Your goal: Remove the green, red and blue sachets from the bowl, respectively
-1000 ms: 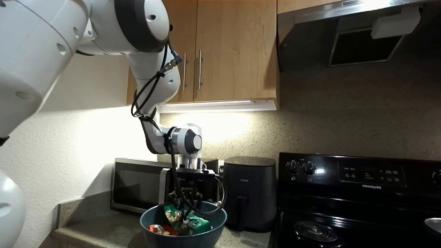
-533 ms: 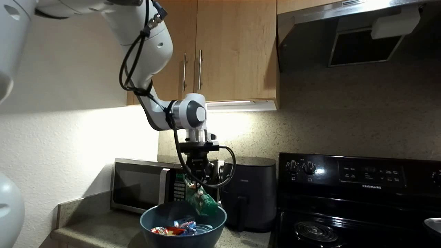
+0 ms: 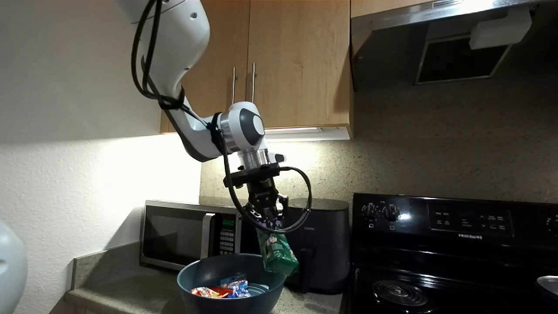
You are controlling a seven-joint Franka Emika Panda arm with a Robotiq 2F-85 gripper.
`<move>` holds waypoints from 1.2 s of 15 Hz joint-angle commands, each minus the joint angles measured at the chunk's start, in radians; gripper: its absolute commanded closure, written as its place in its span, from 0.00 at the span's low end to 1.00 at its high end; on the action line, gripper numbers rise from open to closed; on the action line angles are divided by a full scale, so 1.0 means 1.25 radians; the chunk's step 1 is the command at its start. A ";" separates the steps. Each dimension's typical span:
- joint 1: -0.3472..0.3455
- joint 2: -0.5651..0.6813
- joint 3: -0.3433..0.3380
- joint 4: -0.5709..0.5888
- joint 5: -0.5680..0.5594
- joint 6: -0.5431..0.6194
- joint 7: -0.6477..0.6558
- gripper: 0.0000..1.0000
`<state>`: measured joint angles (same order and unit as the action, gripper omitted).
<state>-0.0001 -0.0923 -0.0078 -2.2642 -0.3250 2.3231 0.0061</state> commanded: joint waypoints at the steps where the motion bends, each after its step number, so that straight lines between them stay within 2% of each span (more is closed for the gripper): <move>1: -0.040 -0.077 0.006 -0.074 -0.154 0.005 0.182 0.93; 2: -0.049 -0.082 0.011 -0.078 -0.194 -0.002 0.238 0.93; 4: -0.054 -0.075 0.006 -0.088 -0.184 -0.005 0.255 0.94; 11: -0.051 0.057 -0.045 -0.105 0.011 0.129 0.084 0.94; 13: -0.054 0.077 -0.051 -0.098 0.011 0.158 0.078 0.93; 17: -0.061 0.113 -0.068 -0.078 -0.038 0.183 0.137 0.93; 18: -0.062 0.126 -0.074 -0.070 -0.074 0.180 0.175 0.93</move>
<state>-0.0630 0.0175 -0.0899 -2.3784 -0.3496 2.5205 0.1557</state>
